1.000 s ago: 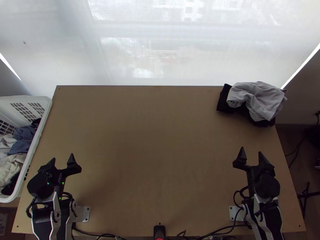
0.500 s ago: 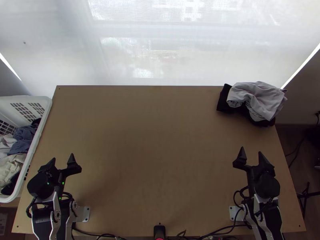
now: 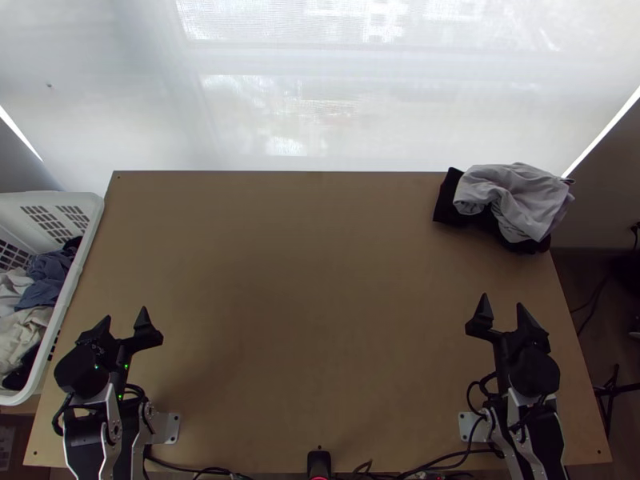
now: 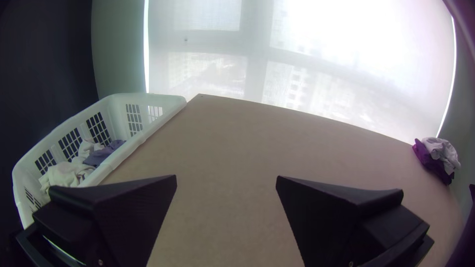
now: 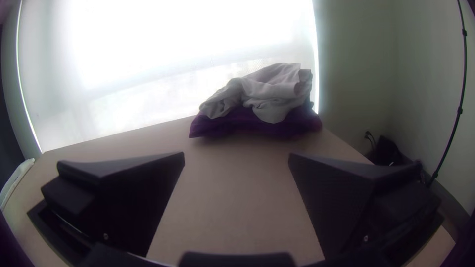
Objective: Fold the t-shirt
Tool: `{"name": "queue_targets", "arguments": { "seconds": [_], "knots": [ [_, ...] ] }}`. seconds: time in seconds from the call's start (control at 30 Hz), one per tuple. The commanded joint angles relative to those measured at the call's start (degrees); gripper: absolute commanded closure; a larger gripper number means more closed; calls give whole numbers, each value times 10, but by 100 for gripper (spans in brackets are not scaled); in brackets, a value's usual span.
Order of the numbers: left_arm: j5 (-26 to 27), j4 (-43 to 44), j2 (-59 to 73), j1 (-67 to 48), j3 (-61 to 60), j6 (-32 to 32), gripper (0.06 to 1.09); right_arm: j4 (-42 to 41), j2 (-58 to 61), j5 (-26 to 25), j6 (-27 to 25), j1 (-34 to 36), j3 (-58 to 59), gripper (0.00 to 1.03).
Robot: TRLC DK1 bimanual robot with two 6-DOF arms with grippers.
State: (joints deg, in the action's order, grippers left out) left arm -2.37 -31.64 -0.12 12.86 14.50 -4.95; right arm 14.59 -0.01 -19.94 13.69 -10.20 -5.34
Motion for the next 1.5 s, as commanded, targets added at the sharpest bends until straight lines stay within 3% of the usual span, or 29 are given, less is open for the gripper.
{"name": "queue_targets", "arguments": {
  "seconds": [0.0, 0.17, 0.2, 0.27, 0.33, 0.4, 0.5, 0.57, 0.63, 0.77, 1.0, 1.1, 1.23, 1.3, 1.47],
  "knots": [
    [1, 0, 0, 0, 0, 1, 10, 0, 0, 1, 5, -4, 0, 5],
    [1, 0, 0, 0, 0, 1, 10, 35, -1, 2, 124, -27, -1, 5],
    [1, 0, 0, 0, 0, 1, 10, 35, -1, -13, 128, -57, -1, 5],
    [1, 0, -1, 0, 0, 1, 10, 9, -1, -59, 124, -42, 0, 5],
    [2, 0, 0, 0, 0, 1, 10, -21, -1, -59, 77, 1, 0, 5],
    [0, 0, -1, 2, 0, 1, 10, -55, -1, -76, -18, 7, -1, 9],
    [-15, -1, -1, 17, 1, 8, 10, -105, -1, -100, -156, 6, -3, 5],
    [-13, -1, -1, 16, 0, 24, 10, -148, -2, -100, -192, 9, -8, 5],
    [20, 1, -1, 16, 0, 77, 10, -134, 7, -97, -197, -1, -30, 5],
    [30, 43, -1, 31, 3, 62, 10, -129, 121, -98, -194, -66, -98, 5],
    [28, 148, 11, 32, 18, 58, 10, -34, 366, -97, -148, -83, -301, 5],
    [17, 162, 111, 35, 48, 40, 10, 45, 425, -97, -147, -102, -382, 5],
    [0, 116, 321, 47, 161, 5, 10, 175, 526, -99, -161, -114, -497, 5],
    [0, 90, 414, 66, 221, -16, 10, 185, 548, -99, -162, -115, -528, 5],
    [0, 5, 638, 113, 362, -71, 10, 187, 571, -84, -95, -82, -569, 5]
  ]
}}
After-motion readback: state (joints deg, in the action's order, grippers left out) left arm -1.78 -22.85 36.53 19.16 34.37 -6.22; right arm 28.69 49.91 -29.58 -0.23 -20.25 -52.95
